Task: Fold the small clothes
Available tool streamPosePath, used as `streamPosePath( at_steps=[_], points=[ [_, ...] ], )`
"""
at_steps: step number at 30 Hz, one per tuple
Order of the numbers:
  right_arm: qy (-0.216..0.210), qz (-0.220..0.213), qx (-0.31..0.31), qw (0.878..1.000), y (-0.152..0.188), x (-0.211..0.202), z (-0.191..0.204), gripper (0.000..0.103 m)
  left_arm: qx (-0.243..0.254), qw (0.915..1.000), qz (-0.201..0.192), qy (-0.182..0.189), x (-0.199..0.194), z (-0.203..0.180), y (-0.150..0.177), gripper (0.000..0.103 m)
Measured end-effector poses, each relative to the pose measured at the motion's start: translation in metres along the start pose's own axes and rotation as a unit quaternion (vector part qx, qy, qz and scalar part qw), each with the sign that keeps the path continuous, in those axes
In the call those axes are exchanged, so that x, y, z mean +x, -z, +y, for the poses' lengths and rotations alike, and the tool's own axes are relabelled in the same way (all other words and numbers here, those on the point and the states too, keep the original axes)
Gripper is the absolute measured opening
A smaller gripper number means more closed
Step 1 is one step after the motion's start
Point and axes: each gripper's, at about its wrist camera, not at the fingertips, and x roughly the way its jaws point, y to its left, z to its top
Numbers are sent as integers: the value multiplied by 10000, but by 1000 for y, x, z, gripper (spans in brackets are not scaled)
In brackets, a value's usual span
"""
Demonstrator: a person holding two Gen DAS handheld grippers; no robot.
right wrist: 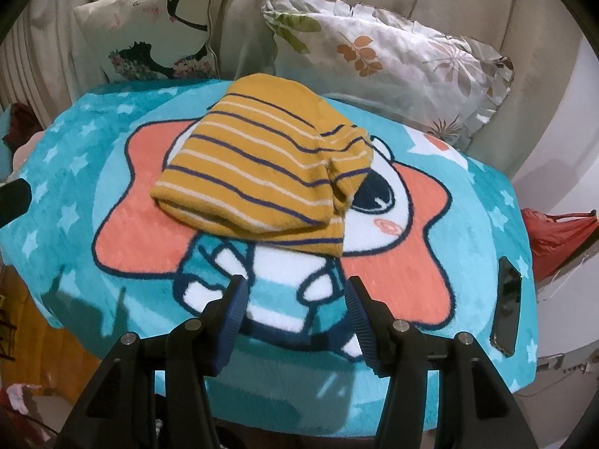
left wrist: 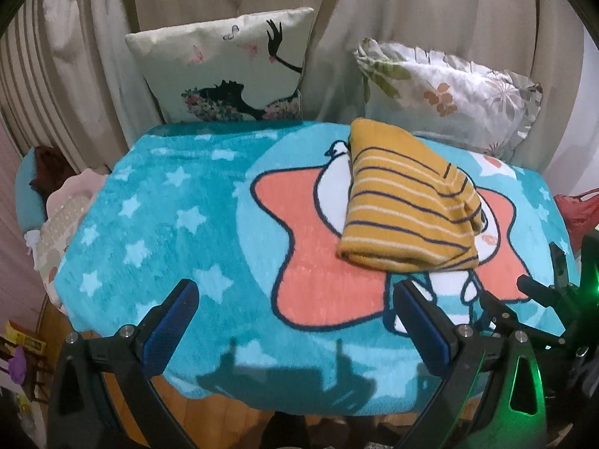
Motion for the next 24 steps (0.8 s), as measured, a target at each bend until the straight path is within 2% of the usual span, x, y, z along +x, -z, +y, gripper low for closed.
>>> streamPosePath(
  at_steps=[14, 24],
  points=[
    [172, 26, -296, 9994, -1, 1, 19, 61, -348, 9985, 430, -48, 18, 25, 13, 103],
    [300, 56, -248, 9992, -1, 4, 14, 63, -251, 9979, 573, -150, 27, 18, 17, 103]
  ],
)
